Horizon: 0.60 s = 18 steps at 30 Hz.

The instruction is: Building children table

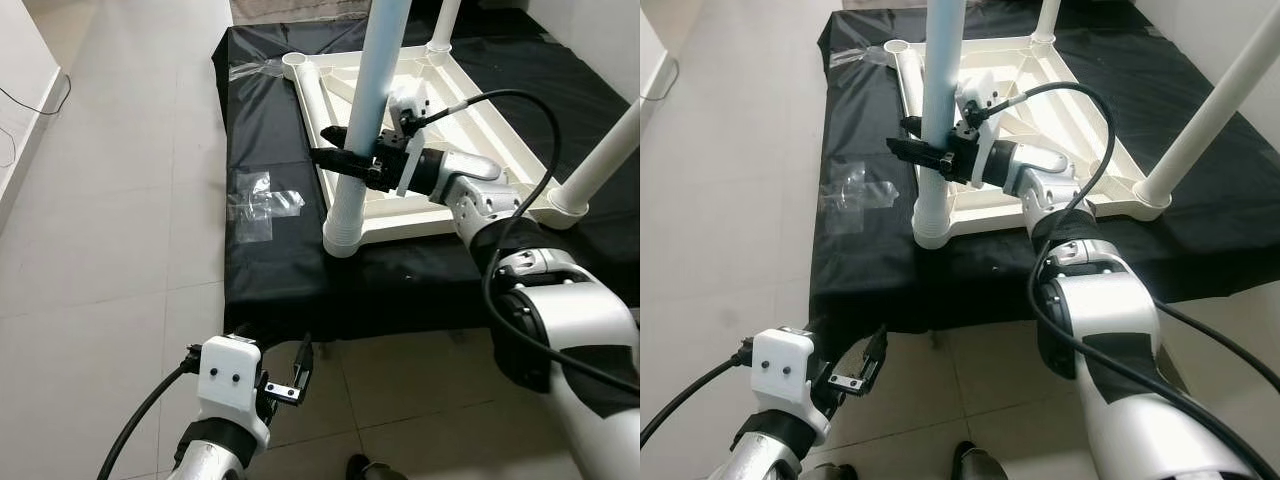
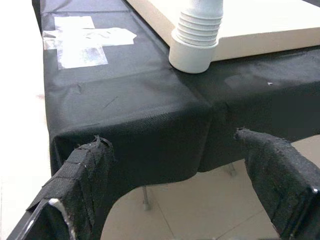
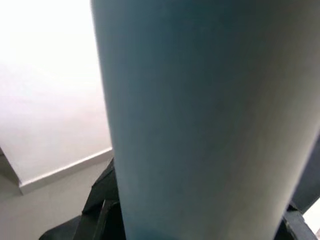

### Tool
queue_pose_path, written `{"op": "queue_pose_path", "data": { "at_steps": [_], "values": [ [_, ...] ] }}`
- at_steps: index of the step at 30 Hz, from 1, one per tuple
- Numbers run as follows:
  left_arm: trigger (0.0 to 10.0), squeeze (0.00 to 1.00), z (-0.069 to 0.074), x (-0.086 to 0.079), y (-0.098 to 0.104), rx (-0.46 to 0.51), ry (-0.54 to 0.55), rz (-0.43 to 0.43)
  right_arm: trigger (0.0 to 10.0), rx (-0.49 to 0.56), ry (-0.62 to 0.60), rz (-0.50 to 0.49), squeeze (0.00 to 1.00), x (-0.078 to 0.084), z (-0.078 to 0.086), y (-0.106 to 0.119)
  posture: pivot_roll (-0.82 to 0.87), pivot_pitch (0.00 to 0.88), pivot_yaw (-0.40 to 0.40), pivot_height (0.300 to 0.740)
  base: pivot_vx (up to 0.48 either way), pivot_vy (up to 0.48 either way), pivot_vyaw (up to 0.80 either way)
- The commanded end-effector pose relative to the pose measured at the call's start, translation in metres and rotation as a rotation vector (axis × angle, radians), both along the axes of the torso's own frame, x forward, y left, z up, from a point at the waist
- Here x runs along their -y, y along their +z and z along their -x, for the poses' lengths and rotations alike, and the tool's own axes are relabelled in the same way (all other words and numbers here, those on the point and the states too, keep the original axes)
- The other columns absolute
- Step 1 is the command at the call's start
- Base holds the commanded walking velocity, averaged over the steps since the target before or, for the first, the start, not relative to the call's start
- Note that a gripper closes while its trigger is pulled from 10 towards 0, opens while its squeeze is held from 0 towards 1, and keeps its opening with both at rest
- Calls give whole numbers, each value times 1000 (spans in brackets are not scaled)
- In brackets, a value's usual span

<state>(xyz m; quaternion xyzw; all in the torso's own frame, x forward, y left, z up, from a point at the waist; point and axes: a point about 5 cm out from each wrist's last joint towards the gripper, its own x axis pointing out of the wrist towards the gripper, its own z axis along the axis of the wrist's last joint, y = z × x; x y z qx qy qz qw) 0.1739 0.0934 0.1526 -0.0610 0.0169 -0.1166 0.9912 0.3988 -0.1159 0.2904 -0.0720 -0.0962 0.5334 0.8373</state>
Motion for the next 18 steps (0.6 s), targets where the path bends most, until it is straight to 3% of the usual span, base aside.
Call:
{"op": "queue_pose_path", "data": {
  "at_steps": [1, 7, 12, 18],
  "values": [
    [10000, 0, 3, 0, -2, -21, -8, -10, 10000, -57, 27, 50, 0, -5, 1, -20, 87, 250, -21, 740, 0, 0, 0],
    [10000, 0, 3, 0, -3, -23, -9, -10, 10000, -92, 134, 82, 0, -12, 6, -25, 86, 255, -20, 740, 0, 0, 0],
    [10000, 0, 5, 1, -1, -23, -11, -10, 10000, -154, 302, 132, 0, -25, 15, -39, 91, 262, -26, 740, 0, 0, 0],
    [10000, 0, 8, 2, 2, -20, -17, -17, 10000, -138, 323, 165, 0, -42, 18, -49, 113, 281, -26, 740, 0, 0, 0]
  ]
}}
